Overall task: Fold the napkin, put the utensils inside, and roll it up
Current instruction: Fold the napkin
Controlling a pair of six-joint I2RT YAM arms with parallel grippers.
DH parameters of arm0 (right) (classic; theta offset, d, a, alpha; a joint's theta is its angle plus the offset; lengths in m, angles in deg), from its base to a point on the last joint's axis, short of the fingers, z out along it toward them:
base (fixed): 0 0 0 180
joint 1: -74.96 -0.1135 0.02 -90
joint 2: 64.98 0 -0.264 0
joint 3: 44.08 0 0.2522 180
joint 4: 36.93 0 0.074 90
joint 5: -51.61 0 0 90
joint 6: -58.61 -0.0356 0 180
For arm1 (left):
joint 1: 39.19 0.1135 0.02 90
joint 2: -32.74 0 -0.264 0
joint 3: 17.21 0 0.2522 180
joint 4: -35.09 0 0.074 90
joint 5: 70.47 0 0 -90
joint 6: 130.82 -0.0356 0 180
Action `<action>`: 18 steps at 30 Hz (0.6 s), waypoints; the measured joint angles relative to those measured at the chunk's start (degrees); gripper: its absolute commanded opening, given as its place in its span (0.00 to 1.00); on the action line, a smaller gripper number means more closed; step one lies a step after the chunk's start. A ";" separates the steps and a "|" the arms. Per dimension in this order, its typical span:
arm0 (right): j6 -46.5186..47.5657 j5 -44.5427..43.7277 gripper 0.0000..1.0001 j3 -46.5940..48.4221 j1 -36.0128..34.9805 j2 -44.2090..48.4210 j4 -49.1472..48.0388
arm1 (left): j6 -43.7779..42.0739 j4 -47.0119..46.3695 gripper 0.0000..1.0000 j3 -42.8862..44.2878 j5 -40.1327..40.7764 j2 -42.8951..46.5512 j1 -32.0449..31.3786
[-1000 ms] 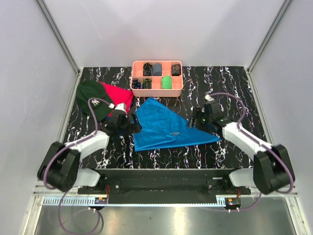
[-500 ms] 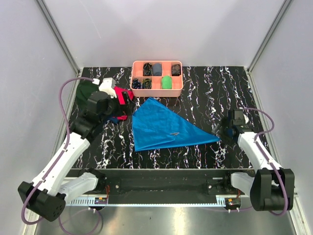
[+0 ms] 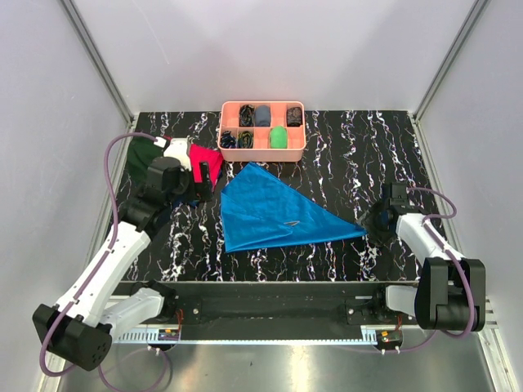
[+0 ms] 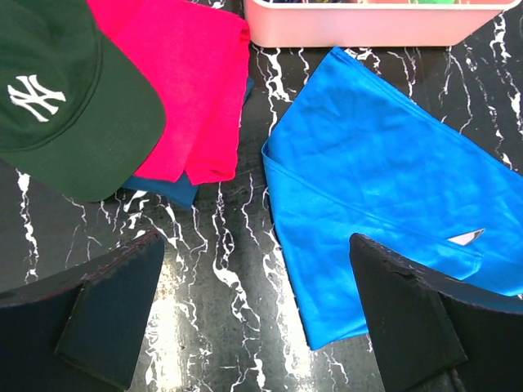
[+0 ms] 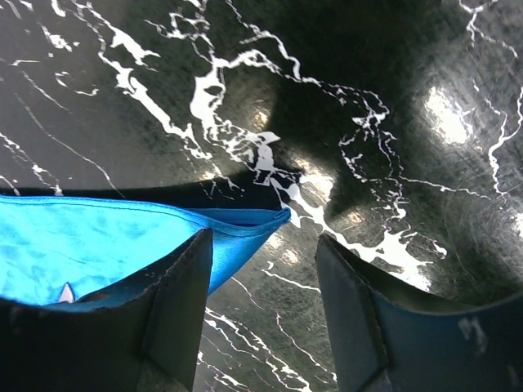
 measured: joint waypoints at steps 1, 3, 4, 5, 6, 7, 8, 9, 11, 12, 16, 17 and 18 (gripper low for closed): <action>-0.07 0.02 0.60 -0.20 0.00 -0.02 -0.04 | -0.09 0.11 0.99 -0.07 0.13 0.09 0.00; -0.46 0.17 0.58 -0.68 0.02 -0.02 -0.17 | -0.26 0.17 0.99 -0.09 0.35 0.20 0.00; -0.59 0.13 0.58 -0.90 0.04 -0.02 -0.17 | -0.37 0.20 0.99 -0.09 0.42 0.22 0.00; -0.70 0.07 0.57 -1.11 0.04 -0.02 -0.22 | -0.50 0.20 0.99 -0.09 0.48 0.26 0.00; -0.85 -0.11 0.56 -1.33 0.04 -0.02 -0.26 | -0.55 0.20 0.99 -0.09 0.57 0.28 0.00; -0.94 -0.33 0.55 -1.53 0.04 -0.02 -0.35 | -0.57 0.20 0.99 -0.09 0.59 0.31 0.00; -0.98 -0.42 0.54 -1.70 0.04 -0.02 -0.55 | -0.59 0.20 0.99 -0.09 0.59 0.33 0.00; -1.05 -0.59 0.54 -1.79 0.04 -0.04 -0.66 | -0.61 0.20 0.99 -0.09 0.61 0.33 0.00; -1.09 -0.94 0.53 -1.79 0.04 -0.15 -1.05 | -0.70 0.20 0.99 -0.09 0.68 0.33 0.00; -1.09 -0.98 0.52 -1.79 0.04 -0.24 -1.22 | -0.70 0.20 0.99 -0.11 0.72 0.33 0.04; -1.14 -1.40 0.44 -1.79 0.07 -0.81 -2.08 | -0.70 0.26 0.99 -0.20 1.01 0.33 0.04; -1.18 -1.40 0.42 -1.79 0.07 -1.07 -2.47 | -0.70 0.26 0.99 -0.20 1.03 0.33 0.04; -1.20 -1.40 0.41 -1.79 0.07 -1.36 -2.73 | -0.70 0.24 0.99 -0.20 1.03 0.33 0.04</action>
